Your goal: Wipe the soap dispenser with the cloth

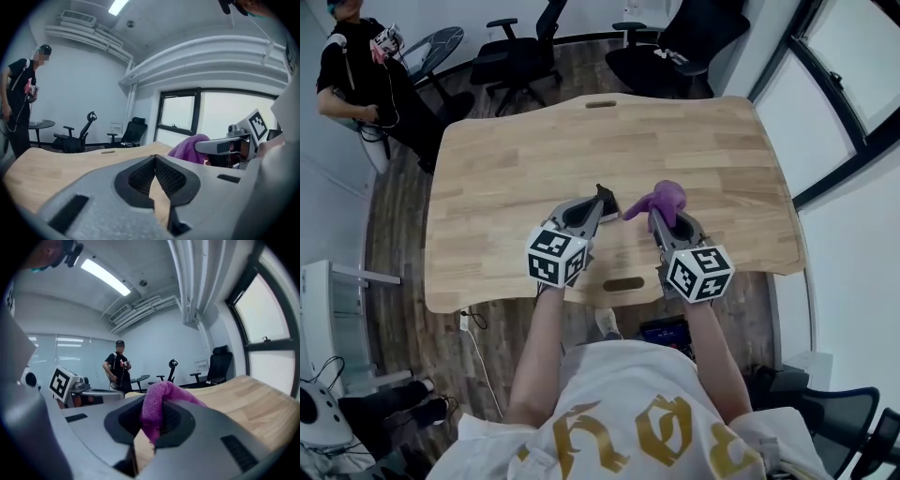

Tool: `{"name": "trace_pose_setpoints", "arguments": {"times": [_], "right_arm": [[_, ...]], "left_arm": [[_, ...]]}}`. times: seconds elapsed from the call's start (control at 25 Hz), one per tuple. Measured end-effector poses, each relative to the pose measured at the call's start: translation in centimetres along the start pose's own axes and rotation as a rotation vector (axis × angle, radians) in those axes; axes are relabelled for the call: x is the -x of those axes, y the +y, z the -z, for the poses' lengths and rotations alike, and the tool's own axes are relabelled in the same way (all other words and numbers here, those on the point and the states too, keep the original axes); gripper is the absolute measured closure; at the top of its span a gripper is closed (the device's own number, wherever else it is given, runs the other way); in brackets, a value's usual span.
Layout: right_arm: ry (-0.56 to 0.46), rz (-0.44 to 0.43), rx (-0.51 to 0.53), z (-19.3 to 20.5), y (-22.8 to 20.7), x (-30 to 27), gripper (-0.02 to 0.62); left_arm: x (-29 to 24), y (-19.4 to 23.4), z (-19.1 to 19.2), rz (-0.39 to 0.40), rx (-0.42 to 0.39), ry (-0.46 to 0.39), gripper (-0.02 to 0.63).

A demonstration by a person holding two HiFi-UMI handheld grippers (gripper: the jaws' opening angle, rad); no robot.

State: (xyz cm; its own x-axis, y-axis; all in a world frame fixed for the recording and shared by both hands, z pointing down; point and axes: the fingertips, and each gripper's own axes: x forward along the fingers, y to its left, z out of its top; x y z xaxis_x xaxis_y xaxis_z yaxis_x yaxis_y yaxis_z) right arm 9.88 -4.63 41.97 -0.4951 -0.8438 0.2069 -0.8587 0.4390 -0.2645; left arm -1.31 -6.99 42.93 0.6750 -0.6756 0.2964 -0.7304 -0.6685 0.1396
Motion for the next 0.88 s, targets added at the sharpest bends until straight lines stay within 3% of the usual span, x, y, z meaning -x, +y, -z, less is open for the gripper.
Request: {"name": "trace_pose_setpoints", "arguments": {"times": [0.12,0.32,0.6,0.72,0.88], "right_arm": [[0.008,0.000,0.091,-0.1,0.5,2.2,0.555],[0.037,-0.009,0.128,0.9,1.2,6.0,0.555],[0.026,-0.020,0.104,2.9,1.9,9.6,0.560],[0.024,-0.027,0.092,3.1,2.5,11.1,0.560],[0.005,-0.027,0.090,2.5,2.5,12.2,0.560]], "left_arm": [[0.7,-1.1,-0.2,-0.071,0.010,-0.016,0.598],[3.7,-3.5,1.1,-0.223,0.005,-0.021,0.598],[6.9,-7.2,3.3,-0.255,0.007,-0.014,0.598],[8.2,-8.0,3.1,-0.267,0.038,-0.048,0.598],[8.9,-9.1,2.4,-0.272,0.013,-0.064,0.598]]}}
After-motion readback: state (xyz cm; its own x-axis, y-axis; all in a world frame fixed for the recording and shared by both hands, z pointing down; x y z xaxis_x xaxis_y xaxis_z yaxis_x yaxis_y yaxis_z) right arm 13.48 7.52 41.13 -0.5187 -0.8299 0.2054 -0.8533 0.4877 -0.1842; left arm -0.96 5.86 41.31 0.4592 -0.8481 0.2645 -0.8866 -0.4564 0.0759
